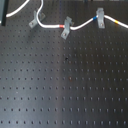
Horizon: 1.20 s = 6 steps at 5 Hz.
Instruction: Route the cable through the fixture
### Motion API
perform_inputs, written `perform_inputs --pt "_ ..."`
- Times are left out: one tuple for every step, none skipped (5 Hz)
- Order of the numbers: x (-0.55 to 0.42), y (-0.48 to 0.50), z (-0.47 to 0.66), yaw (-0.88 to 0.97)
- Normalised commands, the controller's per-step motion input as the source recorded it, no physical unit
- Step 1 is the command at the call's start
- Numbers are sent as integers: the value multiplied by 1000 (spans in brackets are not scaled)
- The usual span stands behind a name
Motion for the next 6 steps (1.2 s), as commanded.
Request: perform_inputs --pt "-159 -652 159 -54" --pt "-49 -595 9 -111" --pt "-114 -468 8 0" --pt "-163 -260 6 91" --pt "-143 80 -27 297" --pt "49 126 -2 497"
